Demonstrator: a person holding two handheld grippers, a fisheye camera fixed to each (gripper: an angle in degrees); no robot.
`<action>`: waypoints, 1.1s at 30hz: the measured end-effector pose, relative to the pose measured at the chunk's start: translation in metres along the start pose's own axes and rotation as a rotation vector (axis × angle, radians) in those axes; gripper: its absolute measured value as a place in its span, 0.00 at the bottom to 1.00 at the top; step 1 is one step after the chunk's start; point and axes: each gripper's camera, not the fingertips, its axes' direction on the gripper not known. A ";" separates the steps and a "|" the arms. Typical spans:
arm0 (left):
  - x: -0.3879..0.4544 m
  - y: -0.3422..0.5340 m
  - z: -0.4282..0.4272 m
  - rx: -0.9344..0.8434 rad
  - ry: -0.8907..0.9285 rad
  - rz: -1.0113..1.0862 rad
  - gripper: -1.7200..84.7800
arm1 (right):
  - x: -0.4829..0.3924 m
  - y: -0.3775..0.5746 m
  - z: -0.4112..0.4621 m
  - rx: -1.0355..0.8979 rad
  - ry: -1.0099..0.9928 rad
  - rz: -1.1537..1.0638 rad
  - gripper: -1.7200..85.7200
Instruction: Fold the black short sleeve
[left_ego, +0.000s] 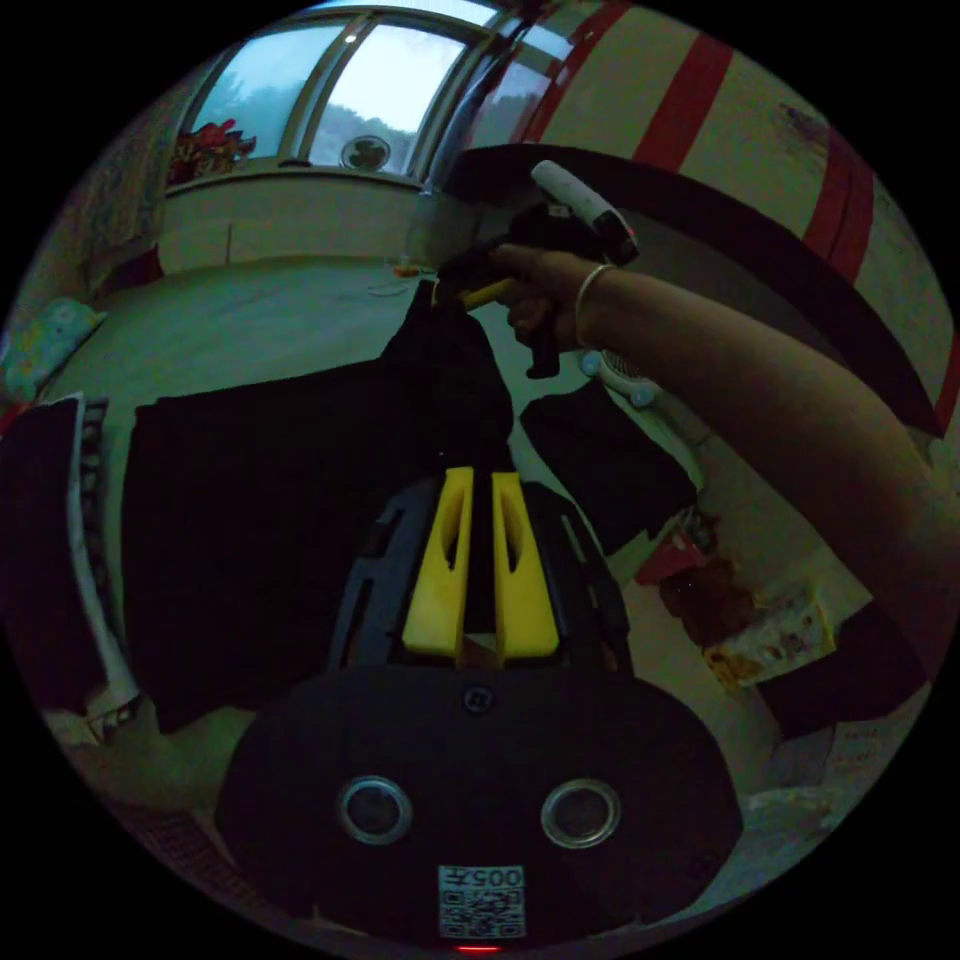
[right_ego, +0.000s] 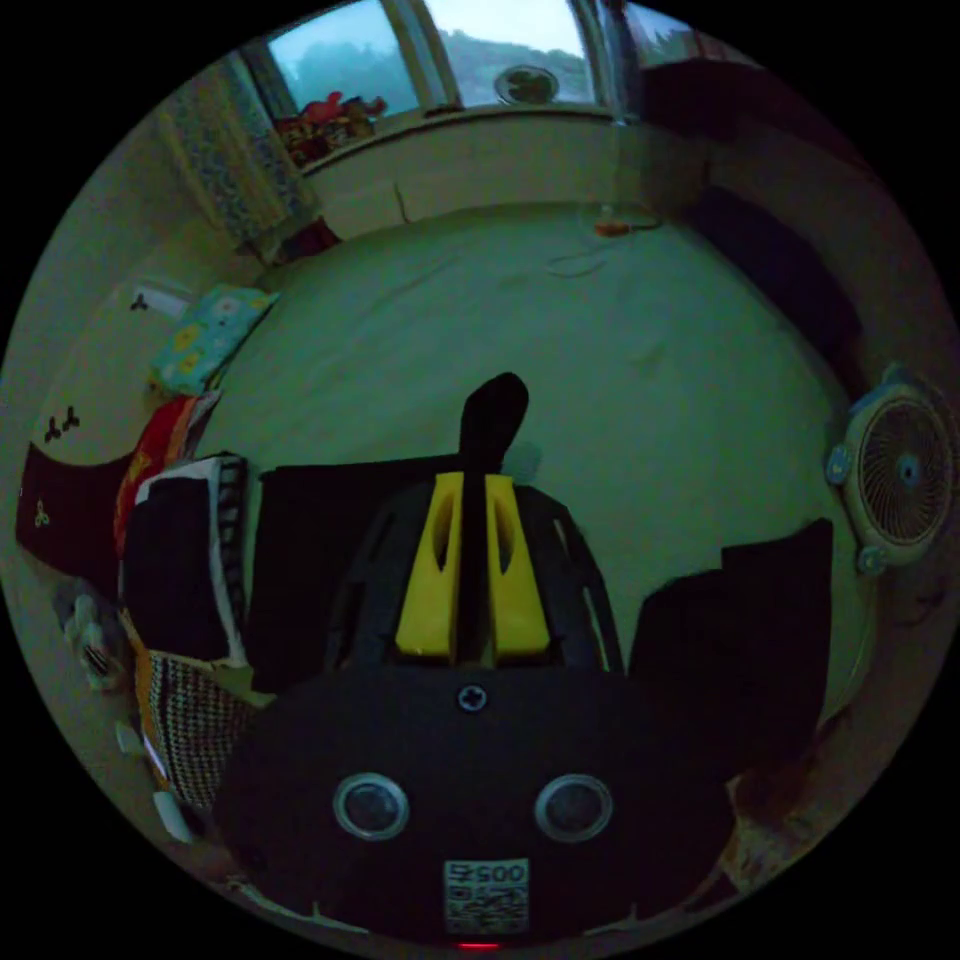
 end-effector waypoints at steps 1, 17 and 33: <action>-0.017 0.010 -0.016 0.015 -0.008 -0.021 0.07 | -0.015 -0.001 0.000 0.005 -0.001 -0.020 0.02; -0.280 0.161 -0.156 -0.046 -0.303 -0.462 0.09 | -0.379 0.022 0.140 -0.113 0.042 -0.334 0.06; -0.391 0.186 -0.163 -0.162 -0.438 -0.490 0.10 | -0.369 0.183 0.137 -0.206 0.020 -0.314 0.09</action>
